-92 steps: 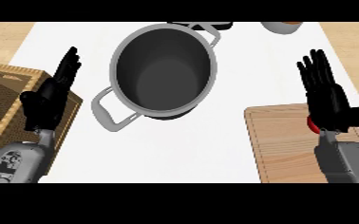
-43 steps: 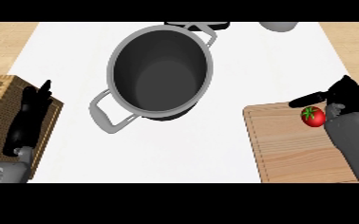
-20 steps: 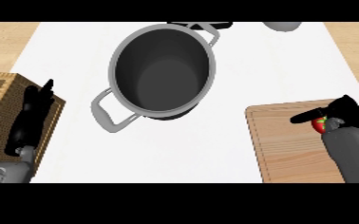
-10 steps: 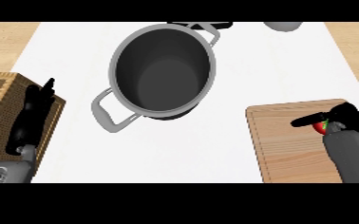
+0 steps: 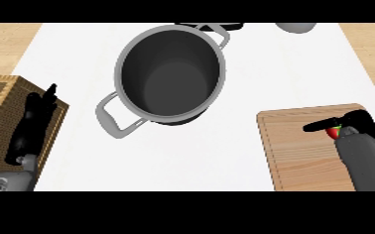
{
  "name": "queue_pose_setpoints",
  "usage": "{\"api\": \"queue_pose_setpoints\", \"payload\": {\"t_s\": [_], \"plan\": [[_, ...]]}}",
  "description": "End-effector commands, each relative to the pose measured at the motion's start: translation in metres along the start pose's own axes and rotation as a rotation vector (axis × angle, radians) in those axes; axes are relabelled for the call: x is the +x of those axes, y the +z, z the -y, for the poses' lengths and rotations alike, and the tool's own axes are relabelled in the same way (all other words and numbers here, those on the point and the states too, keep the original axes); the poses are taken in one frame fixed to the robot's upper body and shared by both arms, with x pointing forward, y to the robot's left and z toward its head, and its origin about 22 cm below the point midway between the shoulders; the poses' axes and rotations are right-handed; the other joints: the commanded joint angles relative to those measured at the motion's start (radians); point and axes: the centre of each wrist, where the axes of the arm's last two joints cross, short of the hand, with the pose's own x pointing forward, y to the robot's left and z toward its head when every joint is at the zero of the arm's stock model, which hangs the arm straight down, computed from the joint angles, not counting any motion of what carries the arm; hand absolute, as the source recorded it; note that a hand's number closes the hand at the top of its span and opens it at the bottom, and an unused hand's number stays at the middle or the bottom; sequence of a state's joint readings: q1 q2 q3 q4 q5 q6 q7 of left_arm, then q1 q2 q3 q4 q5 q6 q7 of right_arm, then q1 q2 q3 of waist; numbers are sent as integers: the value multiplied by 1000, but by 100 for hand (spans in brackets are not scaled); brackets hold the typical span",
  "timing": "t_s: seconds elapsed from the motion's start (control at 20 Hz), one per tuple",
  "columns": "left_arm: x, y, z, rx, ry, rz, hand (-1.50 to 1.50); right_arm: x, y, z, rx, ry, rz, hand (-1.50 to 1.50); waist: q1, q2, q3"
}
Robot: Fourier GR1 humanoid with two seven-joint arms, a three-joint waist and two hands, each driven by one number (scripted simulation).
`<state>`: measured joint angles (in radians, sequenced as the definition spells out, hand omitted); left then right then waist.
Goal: Pick the tomato from the cutting board and place it in the pot
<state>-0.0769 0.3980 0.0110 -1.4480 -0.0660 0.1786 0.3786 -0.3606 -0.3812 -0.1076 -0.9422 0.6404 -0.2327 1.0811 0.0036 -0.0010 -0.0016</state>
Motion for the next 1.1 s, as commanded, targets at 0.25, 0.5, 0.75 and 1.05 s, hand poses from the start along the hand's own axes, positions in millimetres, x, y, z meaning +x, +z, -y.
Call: {"api": "queue_pose_setpoints", "payload": {"t_s": [0.25, 0.5, 0.75, 1.05], "plan": [[-7, -1, -10, -11, 23, -1, 0, -15, -13, -9, -94, 54, 7, 150, 1, 1, 2], [2, -9, -11, -24, -1, -1, 0, 15, -5, 14, -187, 73, 40, 150, 3, 2, 2], [-11, -4, -18, 31, 0, -34, 0, -25, 46, -36, -142, 219, 273, 150, -29, -13, -2], [-7, 2, -9, 31, -5, -40, 0, -54, 157, -102, -2, 378, 713, 150, -33, -27, -3]]}}
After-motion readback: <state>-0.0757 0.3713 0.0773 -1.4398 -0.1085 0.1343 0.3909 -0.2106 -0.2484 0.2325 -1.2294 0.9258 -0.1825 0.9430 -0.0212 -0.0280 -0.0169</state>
